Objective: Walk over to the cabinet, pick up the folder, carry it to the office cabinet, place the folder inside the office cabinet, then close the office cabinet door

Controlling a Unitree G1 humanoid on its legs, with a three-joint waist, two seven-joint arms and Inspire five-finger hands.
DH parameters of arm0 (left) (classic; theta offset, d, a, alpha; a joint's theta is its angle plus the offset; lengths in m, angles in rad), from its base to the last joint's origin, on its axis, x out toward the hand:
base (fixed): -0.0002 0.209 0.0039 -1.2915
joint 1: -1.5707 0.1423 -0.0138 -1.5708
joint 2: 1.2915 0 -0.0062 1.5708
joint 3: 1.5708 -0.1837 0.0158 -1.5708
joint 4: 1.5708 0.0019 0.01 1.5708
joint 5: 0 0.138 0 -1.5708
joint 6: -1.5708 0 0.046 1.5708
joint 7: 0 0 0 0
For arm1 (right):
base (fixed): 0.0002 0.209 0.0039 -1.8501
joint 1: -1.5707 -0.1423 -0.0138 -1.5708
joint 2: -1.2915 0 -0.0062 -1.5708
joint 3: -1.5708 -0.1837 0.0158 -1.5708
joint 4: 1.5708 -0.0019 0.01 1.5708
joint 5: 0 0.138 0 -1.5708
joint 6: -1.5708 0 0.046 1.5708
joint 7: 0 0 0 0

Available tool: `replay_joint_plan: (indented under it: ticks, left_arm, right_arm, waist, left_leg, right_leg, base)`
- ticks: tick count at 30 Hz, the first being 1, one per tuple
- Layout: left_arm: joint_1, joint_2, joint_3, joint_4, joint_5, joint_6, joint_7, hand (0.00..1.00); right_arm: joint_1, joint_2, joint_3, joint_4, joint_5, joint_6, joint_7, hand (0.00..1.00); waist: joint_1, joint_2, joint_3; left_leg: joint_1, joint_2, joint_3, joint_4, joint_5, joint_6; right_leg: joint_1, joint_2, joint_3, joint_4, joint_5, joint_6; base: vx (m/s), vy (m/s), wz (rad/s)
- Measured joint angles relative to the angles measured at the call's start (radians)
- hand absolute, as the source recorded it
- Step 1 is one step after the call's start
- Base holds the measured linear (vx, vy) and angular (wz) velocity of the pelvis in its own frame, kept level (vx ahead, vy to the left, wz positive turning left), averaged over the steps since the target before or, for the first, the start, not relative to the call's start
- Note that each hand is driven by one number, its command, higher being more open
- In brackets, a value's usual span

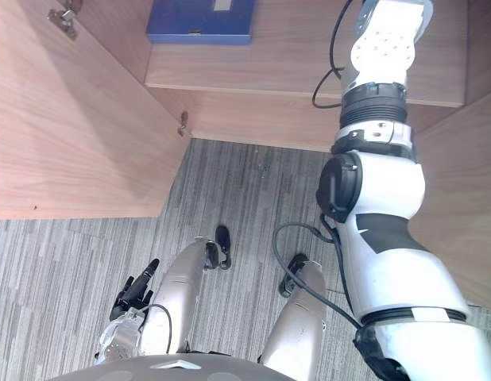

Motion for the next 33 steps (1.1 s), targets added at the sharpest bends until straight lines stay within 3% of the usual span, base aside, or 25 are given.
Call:
replay_joint_plan:
  ticks: [9, 20, 29, 33]
  left_arm:
    - [-0.031, 0.0, -0.027, -0.014, -0.001, 0.0, 0.025, 1.0]
    - [-0.05, 0.003, -0.059, -0.031, 0.002, 0.001, 0.023, 1.0]
    - [-0.049, 0.004, -0.063, -0.034, 0.002, -0.001, 0.013, 1.0]
    - [-0.049, 0.004, -0.063, -0.036, 0.002, -0.001, 0.001, 1.0]
  right_arm:
    - [-0.006, -0.077, -0.074, 0.0, 0.008, -0.035, -0.025, 0.0]
    - [0.136, -0.109, -0.141, 0.03, 0.037, -0.041, -0.059, 0.0]
    - [0.137, -0.139, -0.029, 0.031, -0.159, 0.092, -0.044, 0.0]
    - [0.135, -0.163, 0.058, 0.031, -0.161, 0.116, -0.001, 0.0]
  waist:
    - [0.016, 0.012, -0.004]
    - [0.022, 0.031, -0.001]
    - [0.018, 0.035, -0.001]
    - [0.015, 0.033, 0.001]
  left_leg:
    - [-0.12, -0.034, -0.031, 0.066, 0.008, 0.0]
    - [-0.228, -0.035, -0.027, 0.184, -0.024, 0.002]
    - [-0.251, -0.034, -0.008, 0.183, -0.018, 0.011]
    - [-0.256, -0.031, -0.008, 0.185, -0.018, 0.011]
  right_leg:
    - [-0.098, -0.051, -0.013, 0.092, -0.036, 0.006]
    - [-0.212, -0.087, 0.023, 0.227, -0.075, 0.006]
    - [-0.253, -0.087, 0.047, 0.231, -0.07, 0.012]
    - [-0.258, -0.084, 0.048, 0.23, -0.07, 0.012]
  base:
    - [0.0, 0.026, 0.19]
    - [-0.05, 0.065, 0.04]
    - [-0.01, 0.065, -0.03]
    - [0.0, 0.075, -0.02]
